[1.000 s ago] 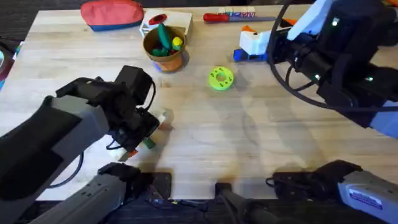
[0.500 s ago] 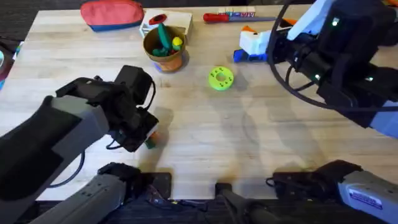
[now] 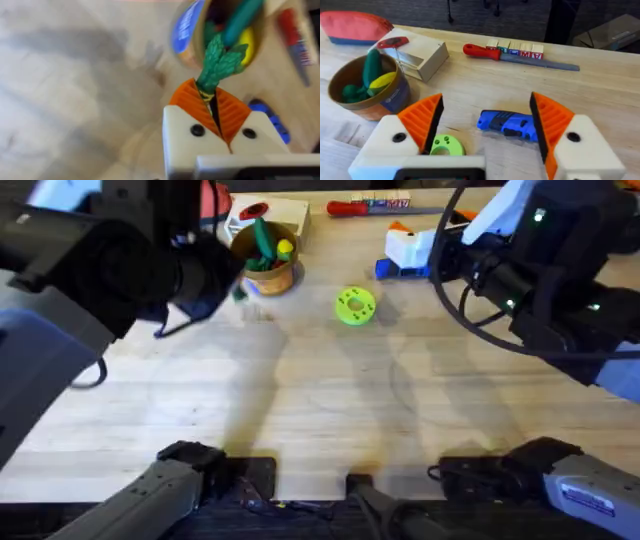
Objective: Pick up the gripper from the table and insert it into the empty holder that is missing its gripper. Then pick up a screw, insert it into the mounting hole, and use the screwdriver to tighten it. Finally, clean up the table by picking up the vegetable and placing it into the bucket.
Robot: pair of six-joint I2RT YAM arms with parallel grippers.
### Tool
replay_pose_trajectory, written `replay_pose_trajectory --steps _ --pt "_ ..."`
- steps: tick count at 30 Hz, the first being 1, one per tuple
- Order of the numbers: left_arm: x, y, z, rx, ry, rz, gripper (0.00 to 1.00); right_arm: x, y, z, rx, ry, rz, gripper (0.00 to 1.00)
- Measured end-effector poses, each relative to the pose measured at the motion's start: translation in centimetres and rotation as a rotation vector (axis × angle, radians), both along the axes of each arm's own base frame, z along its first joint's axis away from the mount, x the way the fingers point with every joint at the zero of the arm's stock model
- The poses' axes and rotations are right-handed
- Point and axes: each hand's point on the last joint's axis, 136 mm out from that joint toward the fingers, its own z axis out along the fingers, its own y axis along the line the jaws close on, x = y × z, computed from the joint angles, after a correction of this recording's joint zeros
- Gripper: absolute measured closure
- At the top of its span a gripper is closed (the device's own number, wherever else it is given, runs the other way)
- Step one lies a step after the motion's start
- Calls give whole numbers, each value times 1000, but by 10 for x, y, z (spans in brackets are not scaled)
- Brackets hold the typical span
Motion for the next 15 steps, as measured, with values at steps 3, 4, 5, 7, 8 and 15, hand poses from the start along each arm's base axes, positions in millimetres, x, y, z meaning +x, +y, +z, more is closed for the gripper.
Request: replay_pose_trajectory --steps 3,4,5,7,8,15 --pt "35 -4 34 15 -187 -30 976 0 0 0 5 1 -2 9" --pt "41 -5 39 19 -219 -35 976 0 0 0 11 3 -4 9" --pt "48 -6 43 24 -245 -39 976 0 0 0 21 6 -7 9" --pt "62 -6 40 43 -263 -39 976 0 0 0 52 15 -18 9" --pt "68 -6 34 54 -254 -38 976 0 0 0 71 20 -25 9" --pt "102 -7 -20 106 -163 -32 976 0 0 0 147 43 -52 9"
